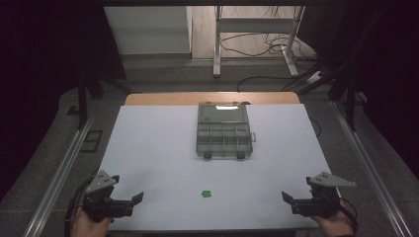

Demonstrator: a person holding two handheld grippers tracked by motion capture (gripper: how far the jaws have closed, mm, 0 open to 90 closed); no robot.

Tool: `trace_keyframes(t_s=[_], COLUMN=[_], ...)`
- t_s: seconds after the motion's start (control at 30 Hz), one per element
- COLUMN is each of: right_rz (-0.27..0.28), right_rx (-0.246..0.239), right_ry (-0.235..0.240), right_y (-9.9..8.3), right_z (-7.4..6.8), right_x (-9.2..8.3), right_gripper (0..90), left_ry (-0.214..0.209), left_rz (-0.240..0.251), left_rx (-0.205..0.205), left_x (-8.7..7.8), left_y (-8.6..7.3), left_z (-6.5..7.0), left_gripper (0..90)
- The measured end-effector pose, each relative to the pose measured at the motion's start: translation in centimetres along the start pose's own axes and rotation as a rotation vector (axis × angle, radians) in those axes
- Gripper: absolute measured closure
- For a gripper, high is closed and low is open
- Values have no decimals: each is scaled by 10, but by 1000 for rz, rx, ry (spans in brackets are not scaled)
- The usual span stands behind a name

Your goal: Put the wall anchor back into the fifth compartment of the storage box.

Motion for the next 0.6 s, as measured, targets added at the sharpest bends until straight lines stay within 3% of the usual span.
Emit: trace_keyframes(t_s=[0.6], right_rz=[-38], right_rx=[10], right_ry=[1], right_y=[-2], right_z=[4], right_x=[2], right_gripper=[0], left_ry=[-4], left_rz=[-20], left_rx=[7], left_x=[3], left_y=[0], left_z=[2], left_gripper=[0])
Point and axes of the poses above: each handheld gripper's, and its own axes: x roughly forward along the jaws, y roughly out of its top, z roughly to its right, the point moved 5 cm from there along x, roughly forward along the jaws, and after that the axes turned 7 degrees about z, right-handed, at the moved point
